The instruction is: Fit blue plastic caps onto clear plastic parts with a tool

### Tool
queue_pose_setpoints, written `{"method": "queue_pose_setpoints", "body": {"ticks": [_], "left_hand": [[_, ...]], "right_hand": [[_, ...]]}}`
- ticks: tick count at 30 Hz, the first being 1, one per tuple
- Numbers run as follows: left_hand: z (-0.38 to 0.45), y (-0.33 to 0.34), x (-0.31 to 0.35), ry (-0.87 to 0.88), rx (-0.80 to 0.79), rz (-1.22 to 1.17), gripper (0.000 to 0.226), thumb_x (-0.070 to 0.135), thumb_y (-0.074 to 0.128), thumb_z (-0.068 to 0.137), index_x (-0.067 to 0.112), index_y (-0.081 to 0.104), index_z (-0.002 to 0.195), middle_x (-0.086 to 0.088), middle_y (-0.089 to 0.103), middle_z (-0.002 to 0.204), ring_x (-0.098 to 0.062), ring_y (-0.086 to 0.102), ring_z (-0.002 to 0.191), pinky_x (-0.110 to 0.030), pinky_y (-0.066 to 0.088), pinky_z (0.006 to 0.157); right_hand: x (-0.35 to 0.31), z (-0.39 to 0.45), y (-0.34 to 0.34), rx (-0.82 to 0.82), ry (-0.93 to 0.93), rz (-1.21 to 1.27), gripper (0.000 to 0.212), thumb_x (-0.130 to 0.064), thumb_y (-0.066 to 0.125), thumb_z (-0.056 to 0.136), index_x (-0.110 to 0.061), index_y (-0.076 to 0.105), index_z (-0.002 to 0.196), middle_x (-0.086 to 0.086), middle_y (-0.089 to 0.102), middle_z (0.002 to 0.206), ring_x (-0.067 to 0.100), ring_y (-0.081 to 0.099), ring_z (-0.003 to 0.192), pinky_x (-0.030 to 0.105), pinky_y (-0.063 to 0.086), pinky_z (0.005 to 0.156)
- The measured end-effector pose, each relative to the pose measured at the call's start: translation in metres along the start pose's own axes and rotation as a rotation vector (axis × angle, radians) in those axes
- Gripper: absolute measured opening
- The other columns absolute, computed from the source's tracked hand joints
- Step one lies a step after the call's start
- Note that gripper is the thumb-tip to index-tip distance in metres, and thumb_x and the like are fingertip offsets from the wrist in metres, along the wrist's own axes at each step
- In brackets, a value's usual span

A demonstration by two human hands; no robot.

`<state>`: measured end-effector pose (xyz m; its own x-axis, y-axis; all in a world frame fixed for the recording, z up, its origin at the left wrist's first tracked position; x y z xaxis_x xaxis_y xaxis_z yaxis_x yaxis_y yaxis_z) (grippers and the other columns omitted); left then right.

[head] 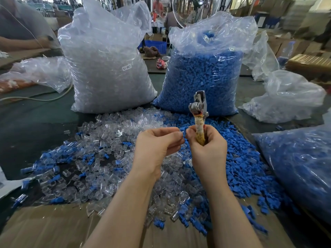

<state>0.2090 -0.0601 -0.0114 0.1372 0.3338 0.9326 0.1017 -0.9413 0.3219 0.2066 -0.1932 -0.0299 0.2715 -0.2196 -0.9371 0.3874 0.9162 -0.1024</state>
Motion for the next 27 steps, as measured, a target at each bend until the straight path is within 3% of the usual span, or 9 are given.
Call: {"method": "queue_pose_setpoints", "body": {"ticks": [10, 17, 22, 24, 27], "left_hand": [[-0.0049, 0.0000, 0.0067, 0.151, 0.049, 0.162, 0.008, -0.001, 0.078, 0.078, 0.005, 0.075, 0.083, -0.006, 0.076, 0.073, -0.015, 0.074, 0.068, -0.019, 0.057, 0.061], [-0.0050, -0.0006, 0.0085, 0.245, 0.076, 0.316, 0.012, 0.002, 0.080, 0.078, 0.014, 0.076, 0.079, -0.001, 0.075, 0.070, -0.013, 0.073, 0.069, -0.019, 0.057, 0.063], [-0.0035, -0.0028, 0.0092, 0.307, 0.126, 0.407, 0.014, 0.007, 0.082, 0.077, 0.020, 0.076, 0.076, 0.003, 0.074, 0.071, -0.012, 0.072, 0.070, -0.031, 0.061, 0.071], [-0.0030, -0.0039, 0.0085, 0.315, 0.137, 0.403, 0.012, 0.009, 0.083, 0.077, 0.019, 0.076, 0.075, 0.001, 0.074, 0.071, -0.014, 0.073, 0.071, -0.036, 0.062, 0.074], [-0.0019, -0.0064, 0.0061, 0.320, 0.145, 0.411, 0.015, 0.008, 0.080, 0.079, 0.020, 0.074, 0.074, 0.001, 0.074, 0.070, -0.015, 0.073, 0.070, -0.039, 0.062, 0.076]], "right_hand": [[-0.0041, -0.0036, 0.0039, 0.018, -0.078, -0.162, 0.016, -0.029, 0.070, 0.088, -0.030, 0.058, 0.077, -0.024, 0.061, 0.067, 0.001, 0.054, 0.055, 0.016, 0.037, 0.050], [-0.0023, -0.0018, 0.0048, -0.033, -0.040, -0.160, 0.010, -0.026, 0.069, 0.089, -0.026, 0.063, 0.081, -0.013, 0.059, 0.060, 0.002, 0.049, 0.052, 0.024, 0.035, 0.052], [-0.0080, -0.0009, 0.0031, -0.135, -0.005, -0.103, 0.005, -0.018, 0.066, 0.089, -0.021, 0.067, 0.085, 0.000, 0.064, 0.067, 0.013, 0.054, 0.058, 0.038, 0.046, 0.056], [-0.0099, -0.0007, 0.0023, -0.187, 0.010, -0.061, 0.006, -0.016, 0.066, 0.090, -0.019, 0.067, 0.085, 0.006, 0.060, 0.066, 0.011, 0.047, 0.054, 0.033, 0.042, 0.052], [-0.0094, 0.0016, 0.0000, -0.274, 0.047, -0.053, 0.011, -0.016, 0.065, 0.091, -0.025, 0.067, 0.086, 0.000, 0.056, 0.060, 0.009, 0.045, 0.054, 0.027, 0.040, 0.051]]}}
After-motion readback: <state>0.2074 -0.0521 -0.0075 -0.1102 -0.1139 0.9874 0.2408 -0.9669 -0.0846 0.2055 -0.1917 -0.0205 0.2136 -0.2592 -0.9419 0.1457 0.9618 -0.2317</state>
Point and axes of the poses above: each hand's wrist, its own z-axis towards the middle knuckle, its own y-axis out of the palm, x = y × z, the point moved 3 cm from there along z, towards the middle knuckle
